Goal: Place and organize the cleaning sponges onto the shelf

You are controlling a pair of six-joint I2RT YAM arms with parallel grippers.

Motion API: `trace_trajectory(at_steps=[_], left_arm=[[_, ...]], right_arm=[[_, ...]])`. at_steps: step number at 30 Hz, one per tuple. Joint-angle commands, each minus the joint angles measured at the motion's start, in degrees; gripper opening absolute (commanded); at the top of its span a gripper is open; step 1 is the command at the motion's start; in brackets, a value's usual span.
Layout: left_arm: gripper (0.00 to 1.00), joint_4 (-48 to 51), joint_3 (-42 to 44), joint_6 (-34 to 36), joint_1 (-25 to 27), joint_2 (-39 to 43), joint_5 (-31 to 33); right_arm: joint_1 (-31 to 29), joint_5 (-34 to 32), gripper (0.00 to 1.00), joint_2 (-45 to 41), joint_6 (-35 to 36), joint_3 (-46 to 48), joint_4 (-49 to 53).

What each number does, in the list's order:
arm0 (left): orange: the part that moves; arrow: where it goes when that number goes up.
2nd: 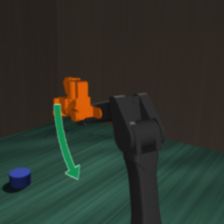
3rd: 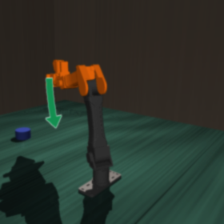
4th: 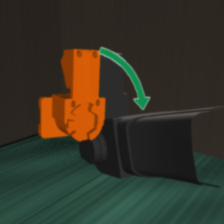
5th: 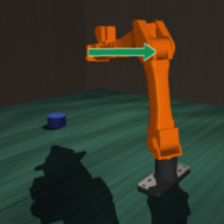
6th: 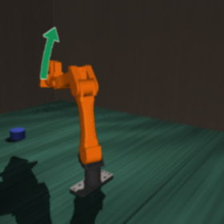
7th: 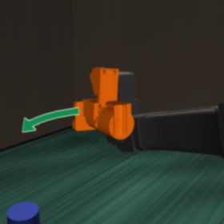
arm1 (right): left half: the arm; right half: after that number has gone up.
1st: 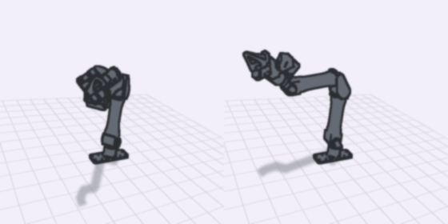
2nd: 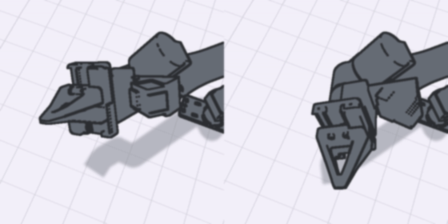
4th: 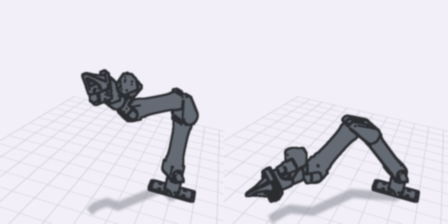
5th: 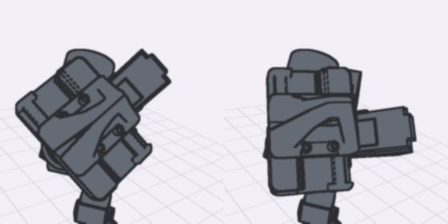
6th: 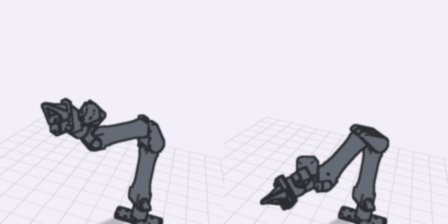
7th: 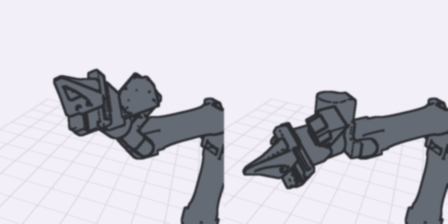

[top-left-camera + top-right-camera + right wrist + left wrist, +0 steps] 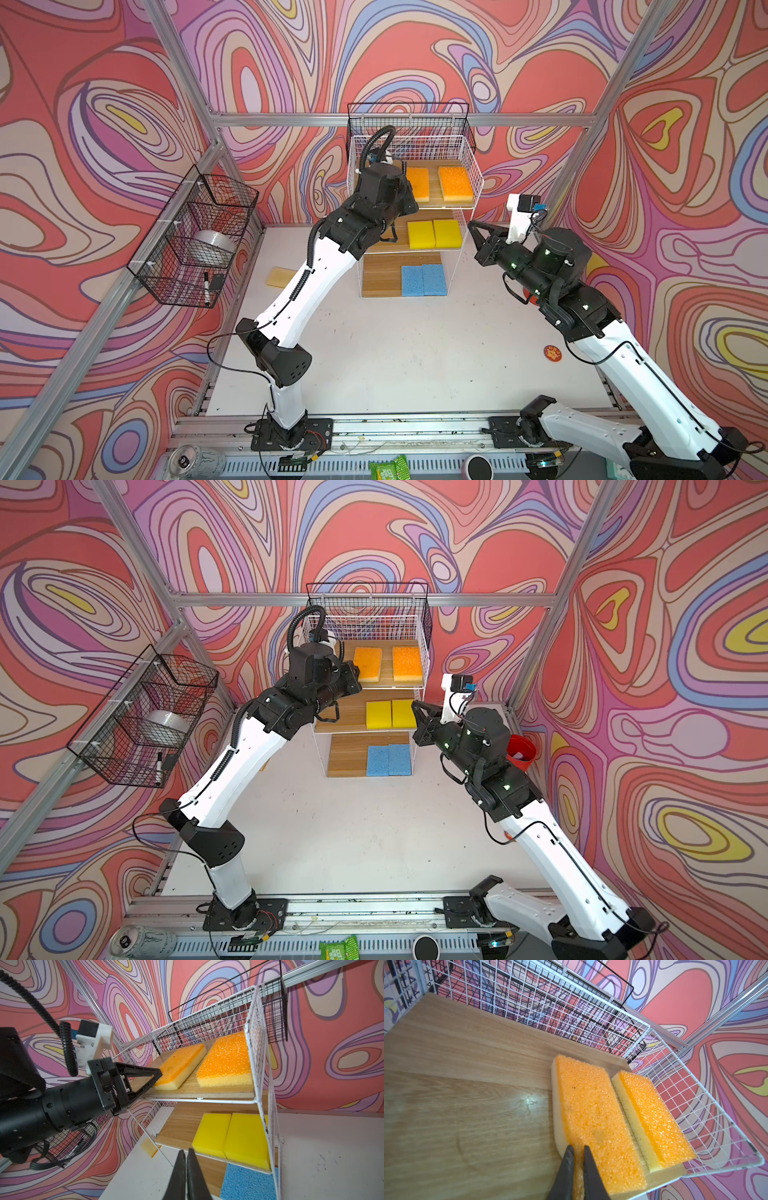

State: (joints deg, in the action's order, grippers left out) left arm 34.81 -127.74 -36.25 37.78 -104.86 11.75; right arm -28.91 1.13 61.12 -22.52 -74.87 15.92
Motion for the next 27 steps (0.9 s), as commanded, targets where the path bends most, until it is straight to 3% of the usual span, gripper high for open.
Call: trace_trajectory(at_steps=[1,17,20,27], left_arm=[[0.10,1.67,-0.89,-0.71,0.36,-2.25,-1.45],[0.13,0.52,-1.70,-0.73,3.17,-3.75,-1.37],[0.20,0.61,-2.12,-0.80,3.44,-4.12,-1.30],[0.55,0.74,-1.84,-0.56,3.54,-3.83,-1.03]], right_arm=[[0.25,-0.38,0.00,-0.55,0.56,0.61,-0.01],[0.25,-1.01,0.00,-0.30,1.18,1.30,-0.55],[0.25,-1.12,0.00,-0.30,1.32,1.31,-0.53],[0.25,-1.24,0.00,-0.21,1.34,1.17,-0.25]])
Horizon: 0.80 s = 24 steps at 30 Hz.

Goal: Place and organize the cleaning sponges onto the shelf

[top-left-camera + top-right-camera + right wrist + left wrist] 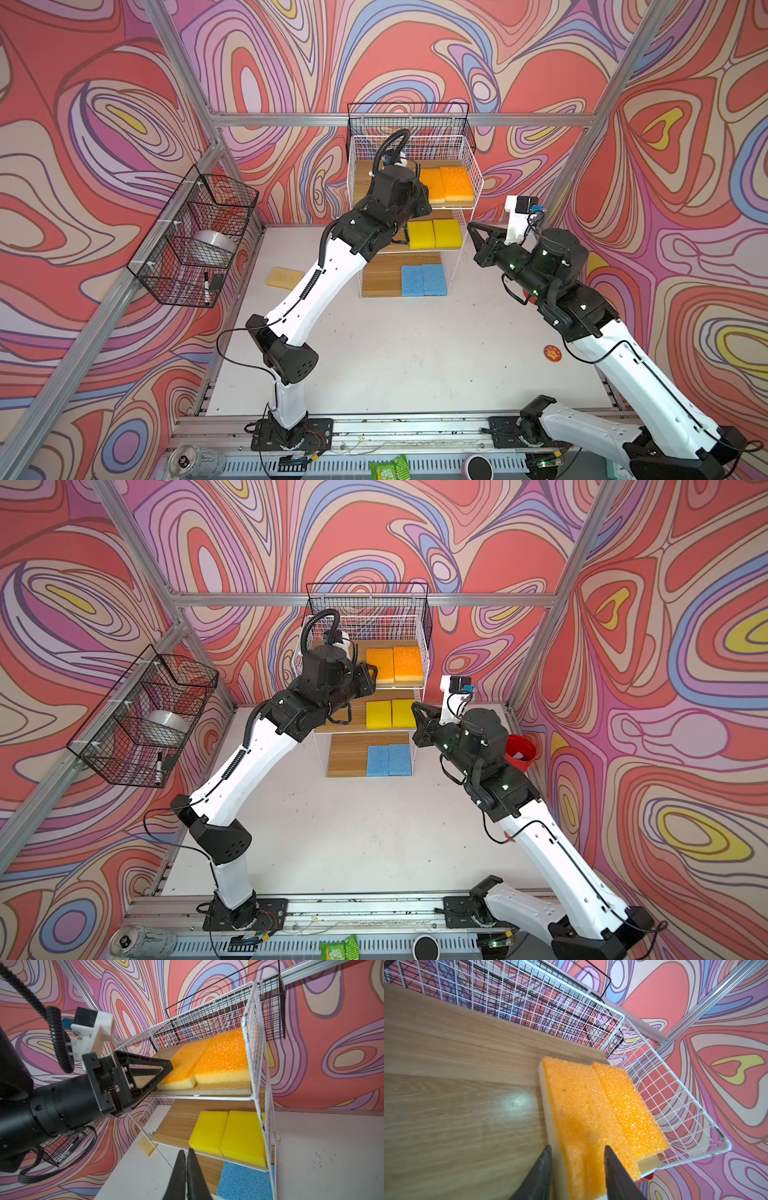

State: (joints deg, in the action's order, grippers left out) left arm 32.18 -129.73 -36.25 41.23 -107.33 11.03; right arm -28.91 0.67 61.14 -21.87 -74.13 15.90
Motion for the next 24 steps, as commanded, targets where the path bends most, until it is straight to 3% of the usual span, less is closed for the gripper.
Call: trace_trajectory(at_steps=[1,4,7,8,11,17,24], left_arm=[[0.57,3.17,0.35,-0.33,0.16,-1.09,-0.24],[0.71,3.09,0.67,0.37,0.10,-0.35,0.22],[0.97,3.14,0.93,1.92,0.11,0.81,1.11],[1.00,3.08,1.14,2.20,0.08,1.25,1.56],[1.00,2.62,2.35,3.74,0.08,3.14,2.16],[1.00,2.05,6.36,5.57,0.12,9.05,2.20],[1.00,-0.40,18.70,7.79,0.08,21.65,2.89]], right_arm=[[0.19,-0.80,0.00,-0.15,0.69,0.30,-0.17],[0.25,-0.96,0.00,0.03,0.60,0.22,0.14],[0.25,-0.91,0.02,0.27,0.60,-0.04,1.00],[0.19,-0.91,0.03,0.29,0.51,-0.01,1.27],[0.25,-0.93,0.07,-0.17,0.45,0.30,1.76],[0.25,-2.06,0.26,-3.03,0.43,1.74,3.66],[0.25,-3.11,0.49,-6.66,1.17,4.54,7.20]])
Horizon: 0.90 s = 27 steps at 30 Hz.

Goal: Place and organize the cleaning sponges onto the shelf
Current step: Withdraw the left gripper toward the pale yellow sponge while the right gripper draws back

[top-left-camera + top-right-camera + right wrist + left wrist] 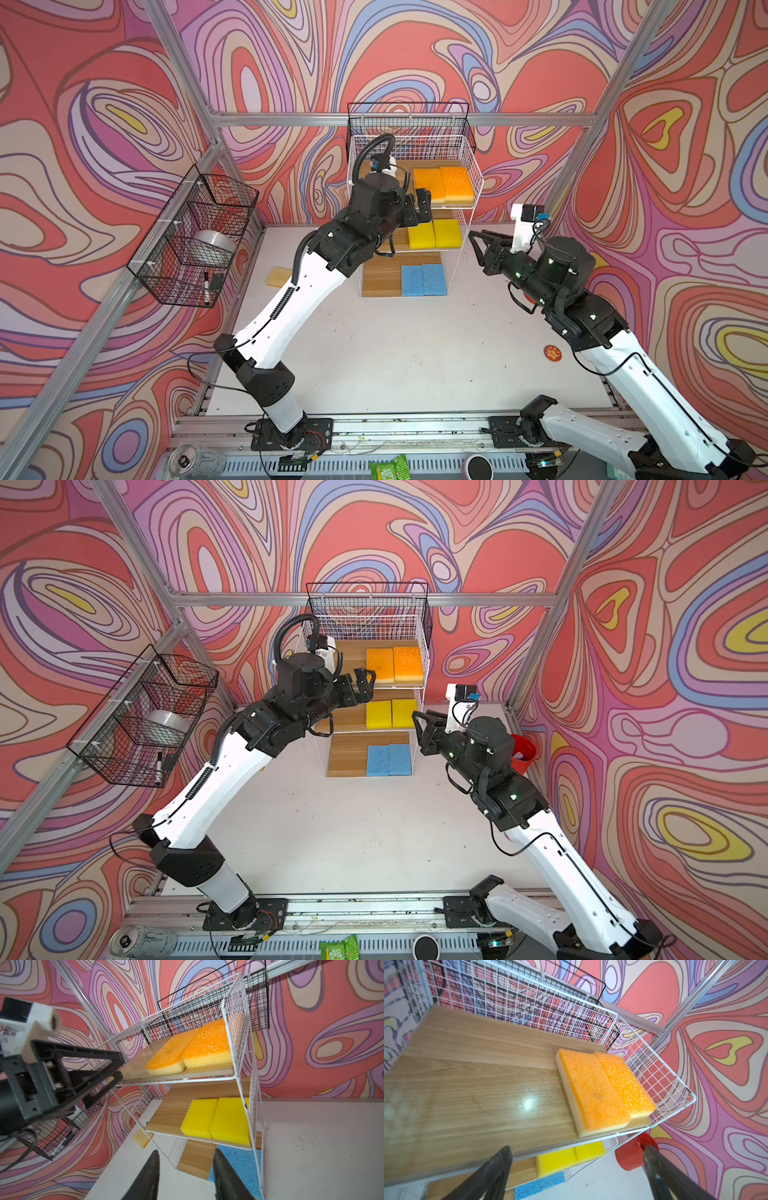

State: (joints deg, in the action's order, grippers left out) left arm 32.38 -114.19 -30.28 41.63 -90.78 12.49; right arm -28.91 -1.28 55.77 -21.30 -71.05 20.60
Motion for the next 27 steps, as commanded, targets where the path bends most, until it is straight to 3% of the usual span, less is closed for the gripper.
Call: trace_trajectory(at_steps=[1,7,11,21,27], left_arm=[[1.00,-1.88,5.96,2.02,-0.32,7.19,1.70],[1.00,1.99,8.57,2.39,-0.32,11.03,3.82],[0.96,1.08,18.96,0.95,-1.92,19.52,4.82],[0.92,10.54,43.49,-5.46,-8.42,36.99,9.52],[0.85,9.45,56.35,-7.69,-17.13,37.88,3.34]], right_arm=[[0.18,-1.20,0.51,-1.89,0.64,2.10,2.65],[0.25,-1.48,0.58,-3.85,-0.99,4.61,3.31],[0.20,-1.87,0.60,-6.37,-2.09,7.58,2.53],[0.23,0.96,0.66,-9.91,-6.62,18.84,2.12],[0.20,2.70,0.65,-12.66,-9.77,26.13,0.27]])
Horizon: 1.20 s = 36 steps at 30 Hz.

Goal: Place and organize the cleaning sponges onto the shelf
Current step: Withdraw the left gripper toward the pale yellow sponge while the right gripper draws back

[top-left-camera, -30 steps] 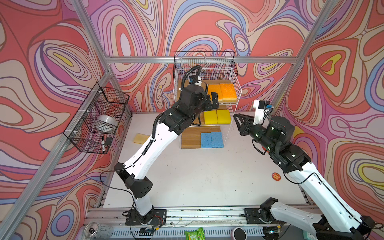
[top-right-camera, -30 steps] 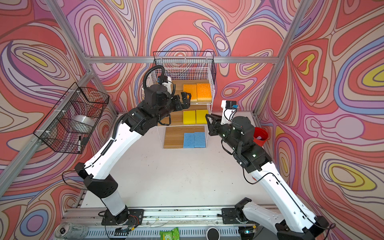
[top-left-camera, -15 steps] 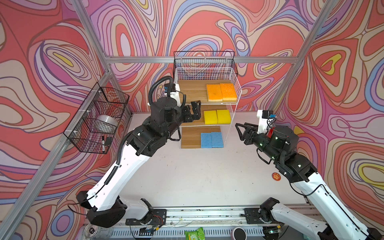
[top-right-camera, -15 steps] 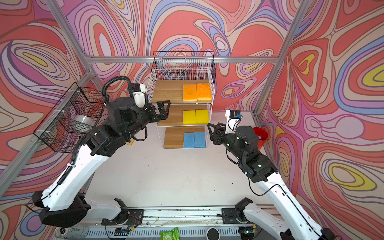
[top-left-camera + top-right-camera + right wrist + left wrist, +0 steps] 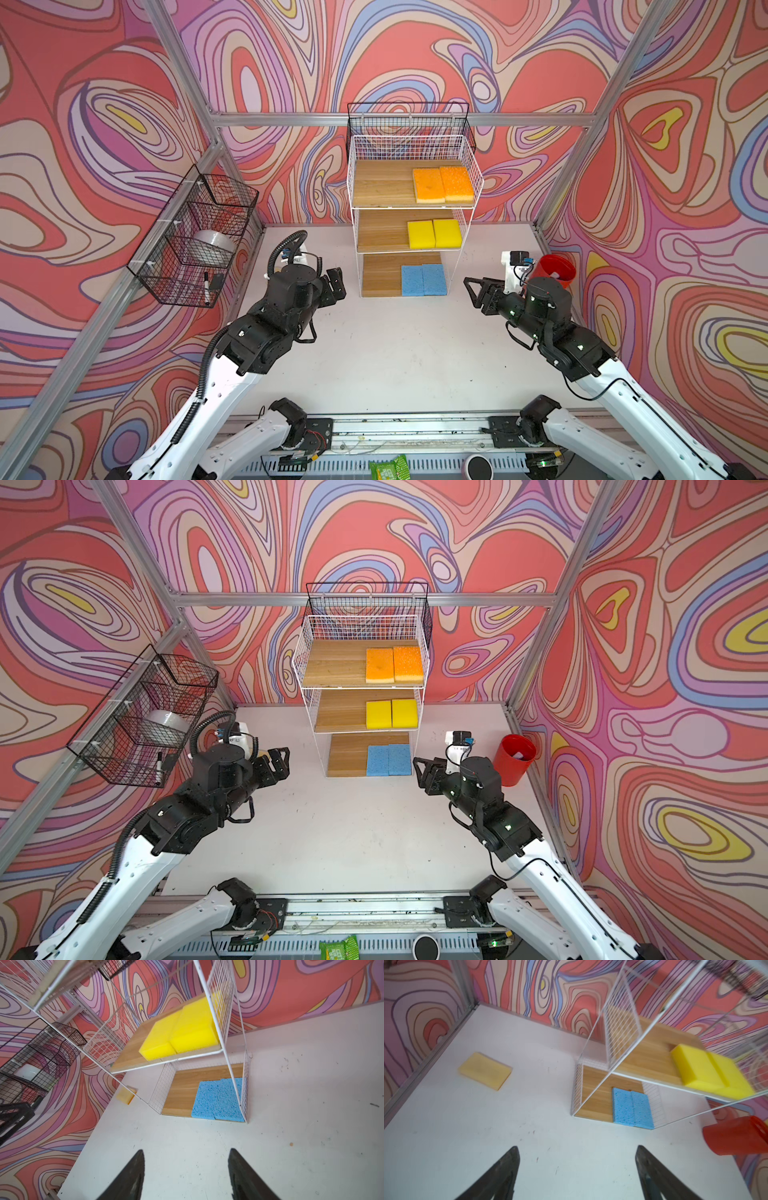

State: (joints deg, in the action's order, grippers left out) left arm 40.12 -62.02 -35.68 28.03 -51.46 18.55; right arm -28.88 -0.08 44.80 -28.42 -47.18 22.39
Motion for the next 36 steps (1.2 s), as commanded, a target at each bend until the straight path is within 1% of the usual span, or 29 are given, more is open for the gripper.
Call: trace_trajectory(at_steps=[1,3,6,11,13,16,19,22,25,27,29,31,34,36], left_arm=[[0.84,0.83,5.72,-2.31,-5.66,-2.15,-4.76],[0.79,-1.39,8.12,-2.20,-10.27,-4.60,-8.56],[0.72,-3.51,7.96,-1.39,-13.82,-9.47,-11.07],[0.69,-3.52,2.16,1.56,-14.81,-20.89,-7.58],[0.65,-3.07,-0.66,2.70,-15.56,-25.86,-6.90],[0.55,-2.77,-4.73,4.50,-16.12,-33.16,-4.99],[0.51,-1.77,-9.53,5.77,-16.64,-40.05,-2.74],[0.52,-0.67,-14.55,7.38,-17.12,-46.35,-0.35],[0.57,1.05,-19.50,9.23,-17.63,-51.39,2.57],[0.62,2.05,-22.01,10.16,-18.38,-53.91,3.45],[0.66,2.56,-23.59,11.13,-19.30,-55.75,4.48],[0.67,2.64,-24.19,12.02,-20.25,-56.73,4.96],[0.67,2.30,-24.71,13.68,-21.34,-58.10,5.26],[0.65,2.24,-25.47,15.07,-21.60,-59.29,6.37]], right_arm=[[0.23,2.10,0.64,-1.96,-3.19,3.36,-2.30],[0.15,3.12,0.64,-2.18,-4.71,5.80,-3.89],[0.23,4.41,0.63,-1.69,-5.82,8.22,-5.80],[0.23,5.62,0.62,0.07,-5.96,10.89,-8.34],[0.24,5.65,0.62,0.53,-5.86,11.75,-9.47],[0.23,6.11,0.61,1.32,-5.81,12.85,-11.23],[0.17,7.20,0.60,2.94,-5.99,13.91,-13.31],[0.23,8.36,0.60,5.29,-6.54,15.03,-15.73],[0.19,8.42,0.65,7.93,-6.92,15.94,-18.37],[0.20,8.20,0.73,9.79,-6.93,16.10,-20.14],[0.25,8.15,0.83,11.64,-6.53,16.25,-21.79],[0.25,8.47,0.89,13.14,-5.71,16.66,-23.55],[0.27,8.65,0.93,15.35,-4.56,17.11,-25.83],[0.29,8.77,0.94,17.01,-3.93,17.21,-26.62]])
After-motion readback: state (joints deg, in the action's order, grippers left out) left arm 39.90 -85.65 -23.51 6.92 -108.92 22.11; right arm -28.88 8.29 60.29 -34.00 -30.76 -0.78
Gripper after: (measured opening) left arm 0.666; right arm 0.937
